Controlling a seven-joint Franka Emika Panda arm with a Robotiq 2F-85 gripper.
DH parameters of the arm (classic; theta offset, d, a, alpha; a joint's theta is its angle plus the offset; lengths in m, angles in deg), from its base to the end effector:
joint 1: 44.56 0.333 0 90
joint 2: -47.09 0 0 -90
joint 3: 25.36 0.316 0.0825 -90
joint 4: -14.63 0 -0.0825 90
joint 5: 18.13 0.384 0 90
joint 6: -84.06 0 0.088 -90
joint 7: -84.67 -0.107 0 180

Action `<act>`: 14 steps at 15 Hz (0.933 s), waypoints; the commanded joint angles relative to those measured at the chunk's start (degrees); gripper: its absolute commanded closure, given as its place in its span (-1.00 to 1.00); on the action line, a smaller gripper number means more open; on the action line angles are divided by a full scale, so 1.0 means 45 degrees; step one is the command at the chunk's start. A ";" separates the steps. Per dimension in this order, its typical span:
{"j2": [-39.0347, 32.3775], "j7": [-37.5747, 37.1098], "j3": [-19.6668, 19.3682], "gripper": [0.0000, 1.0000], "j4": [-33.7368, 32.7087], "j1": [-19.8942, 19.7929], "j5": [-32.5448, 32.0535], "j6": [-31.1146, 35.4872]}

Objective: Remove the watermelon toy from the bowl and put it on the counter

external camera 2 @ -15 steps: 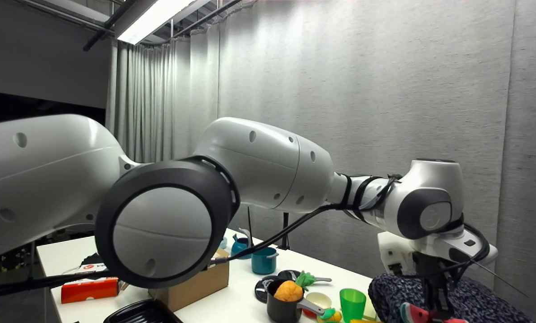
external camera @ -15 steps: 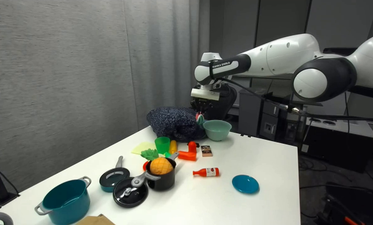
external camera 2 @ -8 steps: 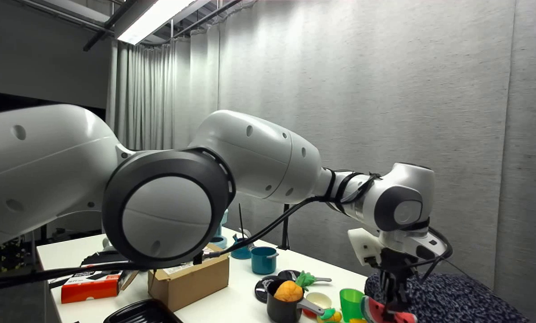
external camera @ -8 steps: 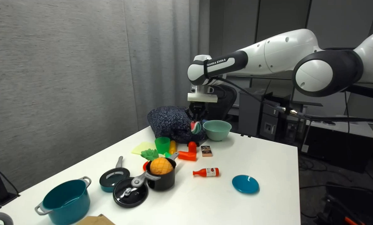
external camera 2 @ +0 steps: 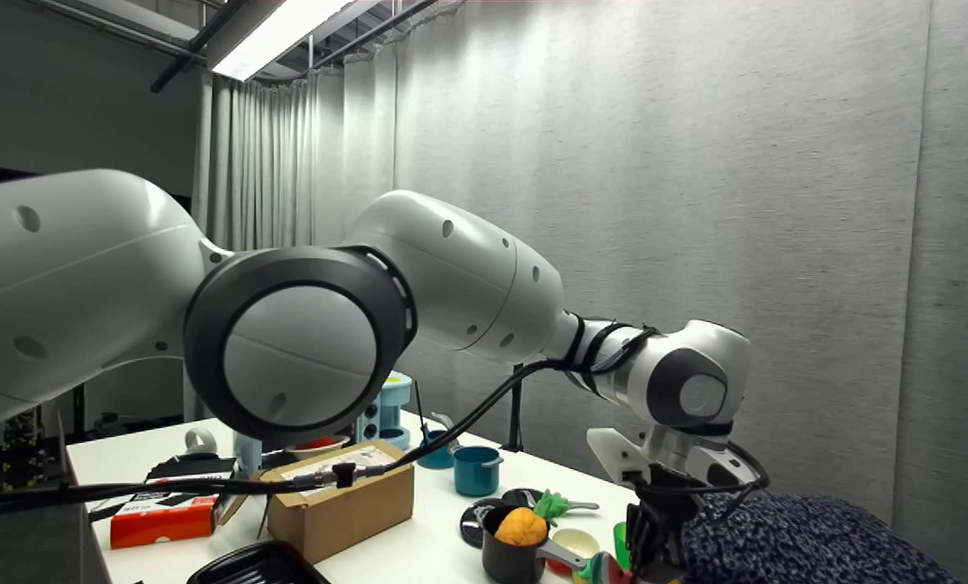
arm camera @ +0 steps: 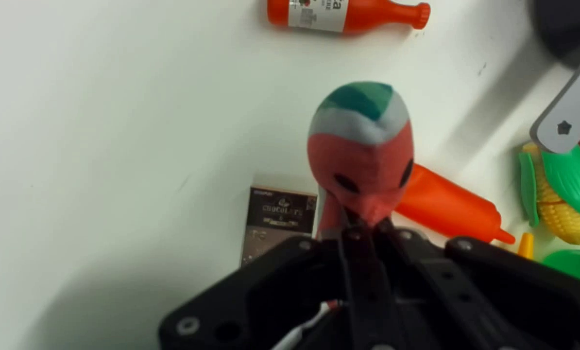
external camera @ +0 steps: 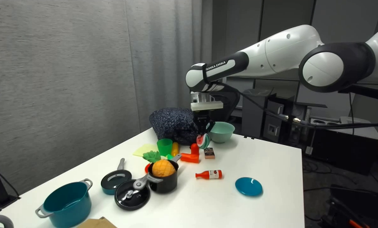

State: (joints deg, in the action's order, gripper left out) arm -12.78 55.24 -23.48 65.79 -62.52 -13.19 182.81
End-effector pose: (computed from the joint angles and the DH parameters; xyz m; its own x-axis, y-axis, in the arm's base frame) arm 0.7357 -0.2140 0.2370 0.6545 -0.7173 -0.2391 -0.7370 -0.6758 0.0102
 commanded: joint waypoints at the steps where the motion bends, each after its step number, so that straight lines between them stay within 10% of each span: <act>1: 0.0953 0.0567 0.0189 0.97 0.1464 -0.0212 0.0203 0.0508; 10: 0.2215 0.0410 0.0543 0.97 0.4451 0.0196 0.0113 0.2471; 14: 0.2610 0.0924 -0.0560 0.97 0.5540 0.1415 0.0992 0.3374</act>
State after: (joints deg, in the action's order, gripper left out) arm -4.53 56.94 -23.40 84.69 -59.10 -11.00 194.68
